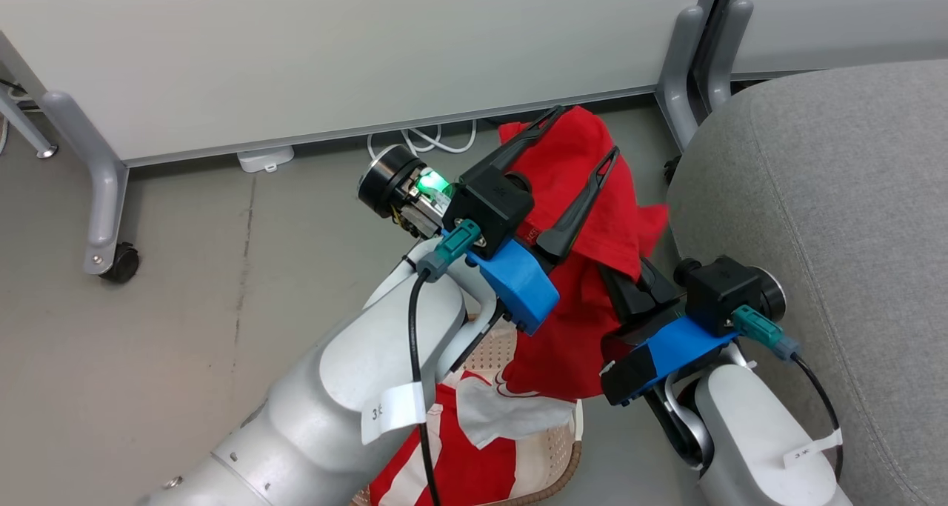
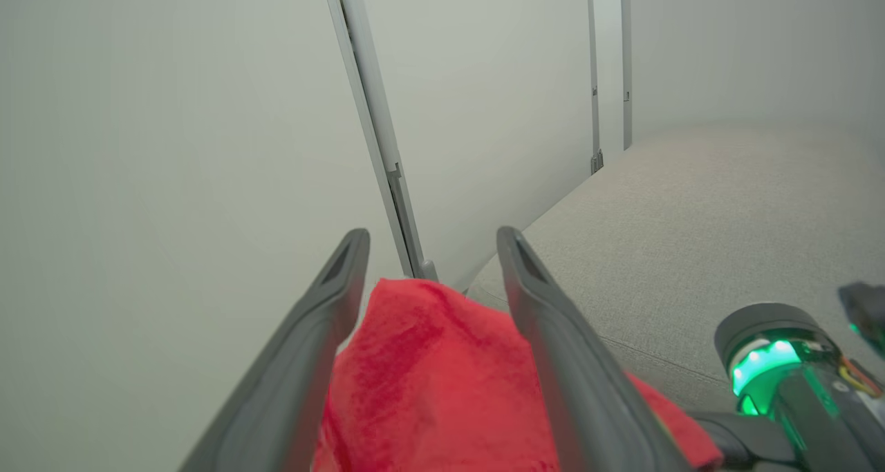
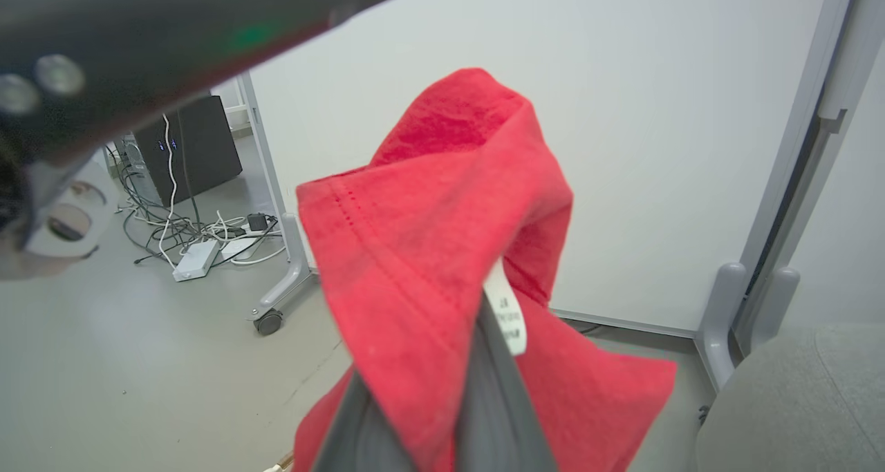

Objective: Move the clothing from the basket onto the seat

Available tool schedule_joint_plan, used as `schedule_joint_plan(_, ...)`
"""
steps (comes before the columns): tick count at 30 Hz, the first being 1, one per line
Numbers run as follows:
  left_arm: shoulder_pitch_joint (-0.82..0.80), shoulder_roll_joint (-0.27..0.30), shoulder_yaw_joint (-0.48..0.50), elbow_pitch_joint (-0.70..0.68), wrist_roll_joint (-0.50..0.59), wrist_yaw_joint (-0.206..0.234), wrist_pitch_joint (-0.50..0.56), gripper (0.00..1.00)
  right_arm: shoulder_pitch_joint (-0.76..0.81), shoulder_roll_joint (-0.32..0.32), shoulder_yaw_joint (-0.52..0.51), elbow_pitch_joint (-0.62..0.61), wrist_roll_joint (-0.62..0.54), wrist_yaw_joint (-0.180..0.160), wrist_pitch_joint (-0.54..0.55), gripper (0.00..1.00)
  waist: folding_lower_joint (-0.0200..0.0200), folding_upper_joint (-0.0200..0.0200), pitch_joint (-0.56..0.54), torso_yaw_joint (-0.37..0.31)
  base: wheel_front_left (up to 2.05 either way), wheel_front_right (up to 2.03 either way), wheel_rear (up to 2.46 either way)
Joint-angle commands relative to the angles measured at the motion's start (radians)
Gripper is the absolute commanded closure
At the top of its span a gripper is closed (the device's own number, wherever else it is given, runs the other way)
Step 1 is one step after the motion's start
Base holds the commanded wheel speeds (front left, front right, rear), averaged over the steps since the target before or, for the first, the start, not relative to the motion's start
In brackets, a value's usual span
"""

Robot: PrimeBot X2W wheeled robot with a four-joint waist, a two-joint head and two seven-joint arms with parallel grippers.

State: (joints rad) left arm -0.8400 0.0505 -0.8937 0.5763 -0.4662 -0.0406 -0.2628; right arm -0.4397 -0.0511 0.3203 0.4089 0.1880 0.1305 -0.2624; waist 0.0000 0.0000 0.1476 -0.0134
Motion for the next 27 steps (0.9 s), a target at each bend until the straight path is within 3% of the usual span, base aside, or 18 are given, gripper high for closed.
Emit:
schedule_joint_plan(1, 0.012, 0.0, 0.001, 0.004, 0.002, 0.0, -0.003, 0.0, 0.014, 0.001, -0.004, -0.003, 0.01, 0.0, -0.004, 1.0, 0.0, 0.0, 0.0, -0.003, 0.0, 0.0, 0.0)
schedule_joint_plan(12, 0.023, 0.0, 0.005, 0.021, 0.021, -0.007, -0.003, 0.0, 0.019, 0.001, -0.045, -0.018, 0.009, 0.0, -0.004, 1.0, 0.0, 0.0, 0.015, -0.059, 0.0, 0.0, 0.0)
schedule_joint_plan(27, -0.007, 0.0, -0.026, 0.047, 0.035, -0.019, -0.003, 0.0, -0.01, 0.001, -0.197, -0.09, -0.015, 0.0, -0.004, 1.0, 0.0, 0.0, 0.111, -0.212, 0.0, 0.0, 0.0)
